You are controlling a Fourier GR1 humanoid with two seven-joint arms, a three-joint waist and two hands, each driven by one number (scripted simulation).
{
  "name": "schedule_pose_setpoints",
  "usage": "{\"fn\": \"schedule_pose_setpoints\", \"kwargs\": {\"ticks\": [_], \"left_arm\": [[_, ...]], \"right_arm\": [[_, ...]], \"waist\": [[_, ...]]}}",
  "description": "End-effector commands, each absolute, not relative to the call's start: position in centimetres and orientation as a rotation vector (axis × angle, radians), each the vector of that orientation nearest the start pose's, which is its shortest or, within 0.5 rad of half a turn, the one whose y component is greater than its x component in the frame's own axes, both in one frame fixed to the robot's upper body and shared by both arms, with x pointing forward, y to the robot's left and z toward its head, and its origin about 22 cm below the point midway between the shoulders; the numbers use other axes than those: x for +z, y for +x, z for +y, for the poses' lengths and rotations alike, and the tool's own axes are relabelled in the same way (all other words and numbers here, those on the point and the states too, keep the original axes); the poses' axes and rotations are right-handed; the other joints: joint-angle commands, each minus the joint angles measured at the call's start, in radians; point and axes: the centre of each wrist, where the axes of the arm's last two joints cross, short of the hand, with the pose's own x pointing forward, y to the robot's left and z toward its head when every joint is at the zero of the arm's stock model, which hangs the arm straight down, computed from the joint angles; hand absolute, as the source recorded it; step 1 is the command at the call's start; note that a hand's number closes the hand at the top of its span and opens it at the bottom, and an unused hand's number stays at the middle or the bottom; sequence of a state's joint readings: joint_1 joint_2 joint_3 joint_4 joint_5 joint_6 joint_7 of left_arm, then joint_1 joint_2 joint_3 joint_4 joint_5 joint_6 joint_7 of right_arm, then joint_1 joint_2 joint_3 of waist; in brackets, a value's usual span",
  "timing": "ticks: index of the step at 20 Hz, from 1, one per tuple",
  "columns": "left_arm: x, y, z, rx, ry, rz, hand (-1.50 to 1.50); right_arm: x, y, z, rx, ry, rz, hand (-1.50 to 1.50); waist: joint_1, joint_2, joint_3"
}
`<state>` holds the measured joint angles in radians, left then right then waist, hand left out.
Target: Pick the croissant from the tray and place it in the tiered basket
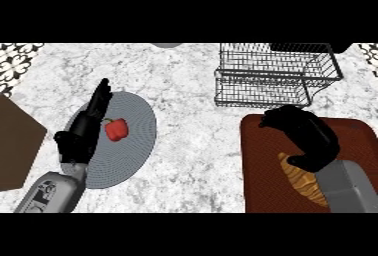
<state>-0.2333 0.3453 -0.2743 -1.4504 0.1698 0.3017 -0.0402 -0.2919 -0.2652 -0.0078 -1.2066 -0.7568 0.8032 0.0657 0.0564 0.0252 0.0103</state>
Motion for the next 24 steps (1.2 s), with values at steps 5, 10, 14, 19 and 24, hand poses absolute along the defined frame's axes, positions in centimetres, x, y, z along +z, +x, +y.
{"fn": "schedule_pose_setpoints", "kwargs": {"ticks": [5, 10, 14, 19, 24], "left_arm": [[3.2, 28.3, 19.7, -0.139, 0.116, -1.691, 0.00], [2.9, 28.3, 20.3, -0.123, 0.150, -1.679, 0.00], [3.4, 28.8, 20.4, -0.108, 0.158, -1.666, 0.00], [3.1, 28.2, 20.4, -0.098, 0.166, -1.667, 0.00], [2.5, 27.9, 20.0, -0.119, 0.185, -1.670, 0.00]], "right_arm": [[4.0, 32.4, -37.9, 0.577, 1.272, -1.537, -1.50], [16.5, 33.8, -40.4, 1.047, 1.023, -1.600, -1.50], [24.7, 32.9, -39.4, 1.349, 0.842, -1.674, -1.50], [29.3, 30.1, -36.8, 1.636, 0.641, -1.690, -1.50], [29.5, 27.9, -34.4, 1.793, 0.524, -1.665, -1.50]], "waist": [[-0.003, -0.003, -0.003], [-0.023, -0.017, -0.002], [-0.044, -0.025, -0.001], [-0.049, -0.026, 0.001], [-0.041, -0.017, 0.000]]}}
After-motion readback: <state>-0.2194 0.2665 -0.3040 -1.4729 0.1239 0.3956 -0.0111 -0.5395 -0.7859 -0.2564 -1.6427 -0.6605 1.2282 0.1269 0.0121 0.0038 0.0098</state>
